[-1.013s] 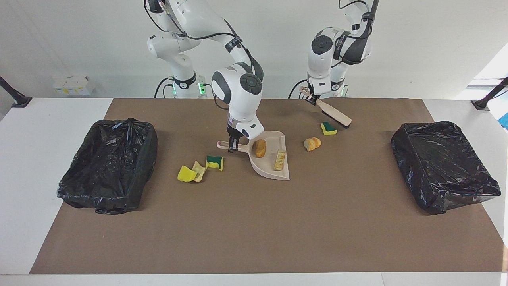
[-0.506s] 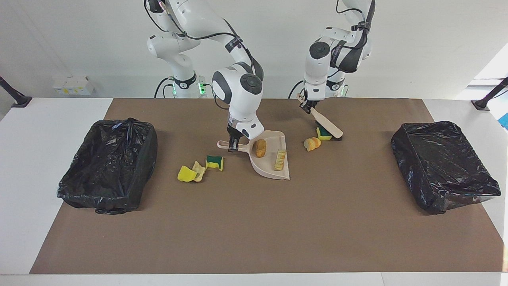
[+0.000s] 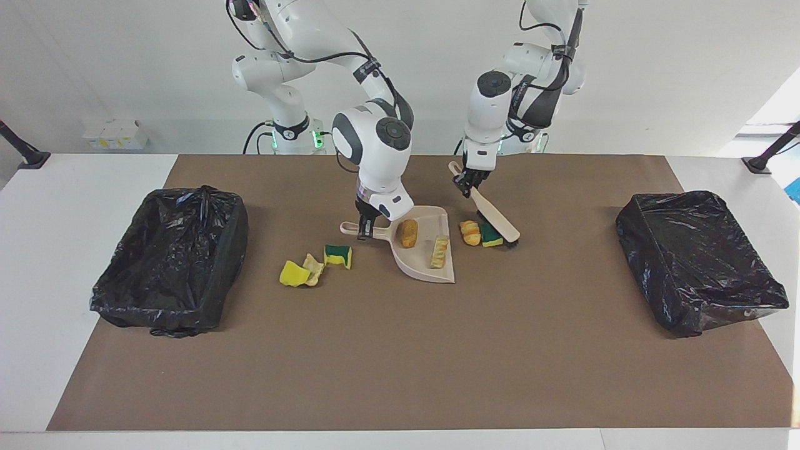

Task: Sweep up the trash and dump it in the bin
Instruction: 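Sweep the bread crusts into the dustpan with the brush in the left gripper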

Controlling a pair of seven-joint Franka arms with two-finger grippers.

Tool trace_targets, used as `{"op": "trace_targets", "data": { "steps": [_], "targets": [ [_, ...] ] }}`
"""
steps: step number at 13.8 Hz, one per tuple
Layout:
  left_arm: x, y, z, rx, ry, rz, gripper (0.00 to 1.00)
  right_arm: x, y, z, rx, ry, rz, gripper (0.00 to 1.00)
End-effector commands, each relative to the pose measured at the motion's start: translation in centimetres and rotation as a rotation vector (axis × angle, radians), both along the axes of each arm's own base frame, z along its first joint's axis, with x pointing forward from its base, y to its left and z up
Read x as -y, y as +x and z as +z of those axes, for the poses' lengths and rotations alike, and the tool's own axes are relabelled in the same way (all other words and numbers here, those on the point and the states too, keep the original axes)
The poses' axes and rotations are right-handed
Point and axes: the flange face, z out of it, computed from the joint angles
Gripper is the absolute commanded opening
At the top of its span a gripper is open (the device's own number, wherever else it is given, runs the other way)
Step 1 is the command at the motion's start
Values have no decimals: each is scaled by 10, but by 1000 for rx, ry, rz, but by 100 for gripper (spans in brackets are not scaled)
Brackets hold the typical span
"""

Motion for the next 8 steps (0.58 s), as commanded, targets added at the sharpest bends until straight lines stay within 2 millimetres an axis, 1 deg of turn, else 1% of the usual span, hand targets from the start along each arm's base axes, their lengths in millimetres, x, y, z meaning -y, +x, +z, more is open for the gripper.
{"op": "trace_targets", "data": {
  "steps": [1, 4, 6, 8],
  "targets": [
    [50, 5, -13, 46, -59, -115, 0, 9, -3, 1, 15, -21, -14, 0],
    [70, -9, -9, 81, -85, -217, 0, 9, -3, -1, 13, -20, -16, 0],
    [80, -3, -1, 117, -114, -231, 0, 9, -3, -1, 13, -20, -18, 0],
    [83, -3, 4, 107, -110, -228, 0, 8, -1, 1, 20, -18, -30, 0]
  ]
}}
